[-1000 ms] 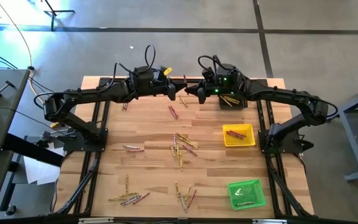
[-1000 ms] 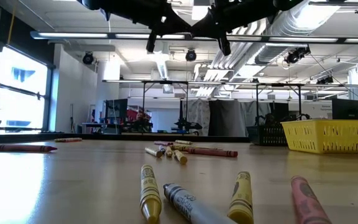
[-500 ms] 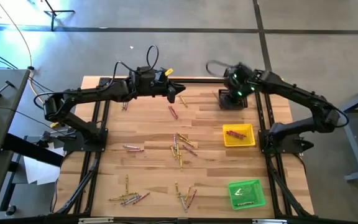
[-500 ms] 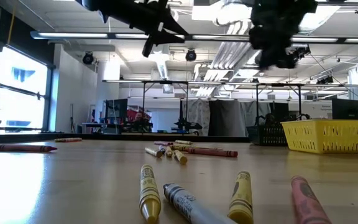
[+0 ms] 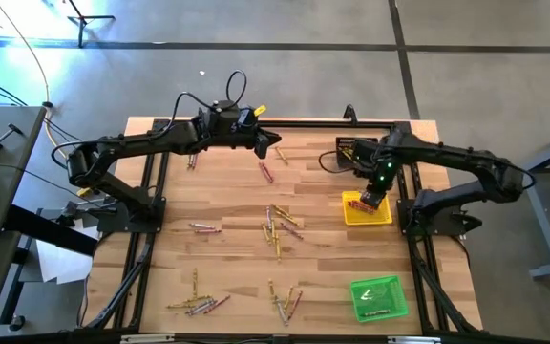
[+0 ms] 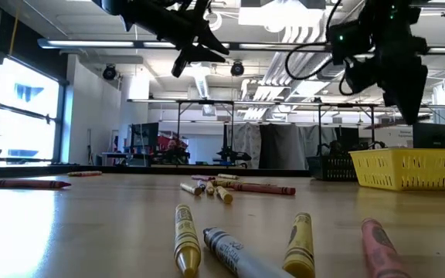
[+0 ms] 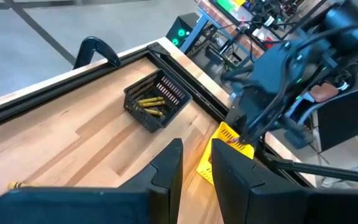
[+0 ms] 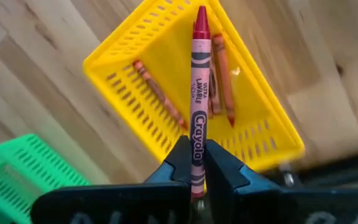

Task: Sort crayons
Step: Put the red crayon into the yellow bin, then put the gray crayon into the green bin

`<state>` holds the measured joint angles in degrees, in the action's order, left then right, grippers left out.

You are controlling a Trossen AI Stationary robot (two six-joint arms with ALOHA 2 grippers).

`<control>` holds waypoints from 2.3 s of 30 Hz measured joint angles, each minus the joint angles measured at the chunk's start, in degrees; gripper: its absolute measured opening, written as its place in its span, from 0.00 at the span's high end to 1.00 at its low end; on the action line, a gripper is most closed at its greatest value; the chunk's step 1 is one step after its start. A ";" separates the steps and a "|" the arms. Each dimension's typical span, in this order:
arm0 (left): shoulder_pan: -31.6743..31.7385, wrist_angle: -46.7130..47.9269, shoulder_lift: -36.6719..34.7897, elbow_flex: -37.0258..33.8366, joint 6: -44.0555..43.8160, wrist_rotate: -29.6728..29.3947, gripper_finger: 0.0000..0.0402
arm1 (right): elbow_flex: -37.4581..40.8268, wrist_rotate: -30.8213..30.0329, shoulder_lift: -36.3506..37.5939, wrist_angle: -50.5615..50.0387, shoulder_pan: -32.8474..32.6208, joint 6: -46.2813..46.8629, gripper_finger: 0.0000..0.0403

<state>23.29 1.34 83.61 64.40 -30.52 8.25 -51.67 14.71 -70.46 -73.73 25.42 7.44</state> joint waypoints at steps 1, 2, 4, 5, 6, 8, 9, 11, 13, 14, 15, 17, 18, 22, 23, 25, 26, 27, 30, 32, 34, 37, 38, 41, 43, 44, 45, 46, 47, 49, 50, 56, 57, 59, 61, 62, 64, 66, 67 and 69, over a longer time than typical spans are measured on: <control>0.06 0.00 0.00 0.00 -0.23 0.01 0.83 | 1.46 0.52 -0.02 1.93 -0.04 0.00 0.98; 0.09 0.00 0.00 0.00 -0.26 0.00 0.83 | 2.95 1.17 -0.06 3.97 -0.04 0.00 0.98; 0.09 0.00 0.00 0.00 -0.27 0.00 0.83 | 5.56 2.83 -0.08 7.25 -0.04 0.14 0.98; 0.09 -0.01 0.00 0.00 -0.27 0.00 0.83 | 6.87 3.15 -0.08 8.47 -0.04 0.27 0.98; 0.13 -0.01 -0.01 0.00 -0.28 0.00 0.83 | 7.97 3.20 -0.08 9.03 -0.04 0.49 0.98; 0.29 0.00 -0.02 0.00 -0.29 0.00 0.83 | 9.75 3.24 -0.08 9.65 -0.04 0.49 0.98; 0.35 0.00 -0.02 0.00 -0.28 0.00 0.83 | 10.29 3.25 -0.08 9.67 -0.04 0.53 0.98; 0.39 0.04 -0.02 0.00 -0.30 -0.05 0.83 | 10.72 3.25 -0.08 9.36 -0.04 1.70 0.96; 0.52 0.06 -0.02 0.00 -0.31 -0.05 0.83 | 10.70 3.27 -0.08 9.48 -0.04 3.17 0.90; 0.68 0.12 -0.04 0.00 -0.36 -0.05 0.83 | 10.55 3.21 -0.08 9.33 -0.04 3.35 0.87; 0.80 0.30 -0.04 0.00 -0.56 -0.05 0.83 | 10.30 3.11 -0.08 9.31 -0.04 3.52 0.85; 1.09 0.98 -0.04 0.00 -0.74 0.00 0.83 | 9.77 3.08 -0.08 9.70 -0.04 3.54 0.80; 1.20 1.60 -0.05 0.00 -0.76 0.01 0.83 | 9.53 3.07 -0.08 9.74 -0.04 3.54 0.78; 1.95 10.72 -0.82 0.00 -0.04 1.29 0.83 | 8.62 3.02 -0.08 9.67 -0.04 2.75 0.74; 2.14 14.73 -1.13 0.00 0.82 1.92 0.83 | 8.38 3.01 -0.08 9.67 -0.04 2.69 0.74; 2.41 24.53 -1.77 0.00 2.02 2.75 0.83 | 8.02 2.81 -0.08 9.67 -0.04 2.12 0.74; 2.63 29.98 -2.06 0.00 2.12 2.89 0.83 | 7.72 2.66 -0.08 9.66 -0.04 1.45 0.74; 2.64 35.54 -2.36 0.00 2.16 2.84 0.83 | 7.41 2.38 -0.08 9.77 -0.04 1.19 0.74; 1.74 52.15 -3.17 0.00 2.25 0.92 0.83 | 6.63 1.90 -0.08 10.17 -0.04 0.43 0.74; -0.03 62.30 -3.16 0.00 2.30 -2.97 0.83 | 6.28 1.89 -0.07 11.43 -0.04 -0.85 0.74; -1.66 71.97 -3.15 -0.02 1.99 -7.26 0.83 | 6.34 1.84 -0.06 12.95 -0.04 -1.45 0.74; -3.81 79.12 -3.15 -0.83 -1.78 -9.75 0.83 | 6.41 1.78 -0.06 16.23 0.03 -1.45 0.73; -4.70 79.76 -3.29 -1.43 -3.47 -9.33 0.83 | 6.43 1.59 -0.06 17.37 0.03 -1.30 0.73; -7.98 78.46 -4.85 -3.49 -5.68 -4.91 0.83 | 6.43 0.09 -0.06 19.94 0.03 -0.24 0.73; -11.15 77.55 -4.99 -4.58 -4.33 -3.63 0.83 | 6.45 -0.39 -0.06 20.80 0.03 -0.33 0.73; -13.00 77.31 -5.13 -4.91 -1.79 -3.65 0.83 | 6.45 -0.39 -0.06 21.18 0.04 -0.96 0.73; -14.94 76.89 -5.34 -5.25 1.99 -3.64 0.83 | 6.45 -0.51 -0.06 21.53 0.03 -1.95 0.73; -16.73 76.75 -5.56 -5.78 6.31 -3.67 0.83 | 6.45 -0.56 -0.06 21.81 0.03 -2.98 0.73; -18.45 76.74 -5.67 -6.43 10.86 -3.67 0.83 | 6.48 -0.64 -0.06 22.19 0.03 -3.96 0.73; -21.37 75.55 -5.79 -8.09 17.74 -3.94 0.83 | 6.48 -0.82 -0.06 23.44 0.03 -5.94 0.73; -22.71 74.41 -5.86 -9.08 19.88 -4.03 0.83 | 6.48 -0.98 -0.06 24.02 0.03 -6.37 0.73; -28.12 62.17 -5.76 -17.00 23.58 -4.38 0.83 | 6.50 -1.11 -0.06 26.68 0.03 -4.84 0.73; -28.72 59.72 -5.76 -18.01 23.58 -4.68 0.83 | 6.52 -1.13 -0.06 26.64 0.03 -4.33 0.73; -29.60 55.77 -5.75 -19.66 23.16 -6.23 0.84 | 6.52 -1.11 -0.06 26.52 0.03 -3.14 0.73; -30.23 53.21 -5.75 -20.81 22.77 -7.82 0.85 | 6.52 -1.10 -0.06 26.44 0.03 -2.11 0.73; -30.36 52.51 -5.75 -21.17 22.62 -7.87 0.86 | 6.52 -1.10 -0.06 26.44 0.03 -1.70 0.73; -30.89 52.25 -5.75 -21.65 22.10 -7.67 0.87 | 6.52 -1.09 -0.06 26.44 0.03 -0.89 0.73; -31.53 52.29 -5.75 -21.94 21.73 -7.59 0.89 | 6.52 -1.09 -0.06 26.44 0.03 -0.18 0.73; -31.85 52.23 -5.75 -22.07 21.65 -7.49 0.89 | 6.52 -1.09 -0.06 26.44 0.03 0.11 0.73; -32.66 52.23 -5.75 -22.35 21.52 -7.46 0.90 | 6.52 -1.09 -0.06 26.44 0.03 0.22 0.73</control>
<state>-9.37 53.57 77.87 42.06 -9.00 0.79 -45.15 13.63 -70.52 -47.29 25.45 7.66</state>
